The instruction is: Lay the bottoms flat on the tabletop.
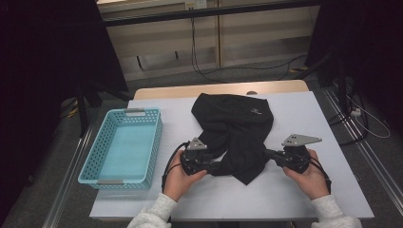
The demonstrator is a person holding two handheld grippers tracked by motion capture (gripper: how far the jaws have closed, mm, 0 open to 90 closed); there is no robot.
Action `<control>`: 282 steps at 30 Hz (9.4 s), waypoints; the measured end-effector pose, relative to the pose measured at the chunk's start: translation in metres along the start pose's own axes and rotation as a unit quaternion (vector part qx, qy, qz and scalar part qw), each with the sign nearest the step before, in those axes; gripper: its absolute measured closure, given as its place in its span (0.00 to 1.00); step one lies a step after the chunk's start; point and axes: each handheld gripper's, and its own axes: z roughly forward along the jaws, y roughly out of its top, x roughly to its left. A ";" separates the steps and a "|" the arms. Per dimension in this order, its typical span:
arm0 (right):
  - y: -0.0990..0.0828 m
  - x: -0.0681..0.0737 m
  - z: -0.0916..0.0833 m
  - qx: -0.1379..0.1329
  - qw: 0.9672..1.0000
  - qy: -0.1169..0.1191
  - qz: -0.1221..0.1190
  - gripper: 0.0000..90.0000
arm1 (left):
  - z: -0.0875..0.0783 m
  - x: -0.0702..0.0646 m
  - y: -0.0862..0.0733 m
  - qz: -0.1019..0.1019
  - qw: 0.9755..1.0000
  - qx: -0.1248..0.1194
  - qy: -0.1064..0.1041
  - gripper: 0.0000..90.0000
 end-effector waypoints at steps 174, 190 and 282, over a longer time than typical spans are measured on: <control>-0.025 0.019 -0.020 0.016 0.998 -0.057 0.006 0.67 | -0.012 0.003 -0.002 -0.111 0.993 0.000 -0.038 0.99; -0.011 -0.001 0.015 0.027 0.996 -0.074 0.033 0.59 | -0.034 0.032 -0.007 -0.158 0.987 -0.018 -0.007 0.99; -0.016 0.007 0.011 0.087 0.996 -0.025 0.010 1.00 | -0.017 0.013 -0.019 -0.129 0.991 0.015 -0.028 0.97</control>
